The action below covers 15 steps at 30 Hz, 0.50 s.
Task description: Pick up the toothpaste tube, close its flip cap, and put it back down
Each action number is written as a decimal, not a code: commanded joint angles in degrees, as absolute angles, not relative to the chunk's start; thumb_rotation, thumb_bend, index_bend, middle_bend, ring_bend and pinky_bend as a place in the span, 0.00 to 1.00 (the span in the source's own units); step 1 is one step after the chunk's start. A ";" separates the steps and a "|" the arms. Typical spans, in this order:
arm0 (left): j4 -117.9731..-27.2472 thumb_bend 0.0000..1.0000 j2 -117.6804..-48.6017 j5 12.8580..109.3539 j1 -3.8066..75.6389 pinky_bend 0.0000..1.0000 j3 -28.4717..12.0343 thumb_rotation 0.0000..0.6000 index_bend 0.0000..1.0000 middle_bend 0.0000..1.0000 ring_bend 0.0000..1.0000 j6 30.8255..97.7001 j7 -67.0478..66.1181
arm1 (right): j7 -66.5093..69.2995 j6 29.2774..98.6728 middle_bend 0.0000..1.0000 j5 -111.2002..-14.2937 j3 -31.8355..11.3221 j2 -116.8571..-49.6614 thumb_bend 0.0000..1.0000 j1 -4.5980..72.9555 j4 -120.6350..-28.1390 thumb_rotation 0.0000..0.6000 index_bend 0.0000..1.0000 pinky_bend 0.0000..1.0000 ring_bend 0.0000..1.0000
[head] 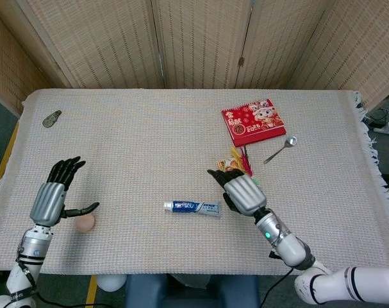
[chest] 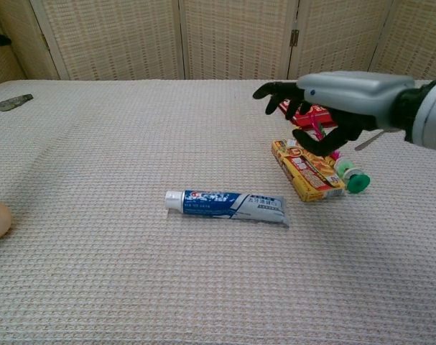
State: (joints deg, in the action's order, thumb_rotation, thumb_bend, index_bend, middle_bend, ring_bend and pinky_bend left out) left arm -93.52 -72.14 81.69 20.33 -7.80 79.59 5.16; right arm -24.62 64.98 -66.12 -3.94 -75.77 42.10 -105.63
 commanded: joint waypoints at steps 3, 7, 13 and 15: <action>-91.09 0.34 -70.16 79.89 17.13 0.06 -8.18 1.00 0.25 0.23 0.20 83.00 4.61 | -14.11 78.74 0.27 -78.62 0.87 -66.77 0.70 30.33 -104.35 1.00 0.22 0.24 0.29; -90.18 0.36 -69.27 79.51 14.89 0.07 -7.09 1.00 0.26 0.25 0.21 84.87 0.96 | -7.64 84.86 0.26 -82.80 3.22 -63.51 0.70 24.25 -101.01 1.00 0.23 0.24 0.29; -91.76 0.36 -67.73 78.83 11.34 0.02 -4.42 1.00 0.24 0.24 0.20 86.29 -4.20 | -1.41 90.65 0.25 -85.20 5.95 -61.72 0.70 16.51 -94.96 1.00 0.23 0.24 0.27; -92.34 0.36 -67.46 78.67 10.26 0.00 -3.73 1.00 0.22 0.23 0.17 86.84 -5.25 | 0.89 91.87 0.25 -85.18 6.38 -61.80 0.70 14.40 -93.55 1.00 0.22 0.24 0.27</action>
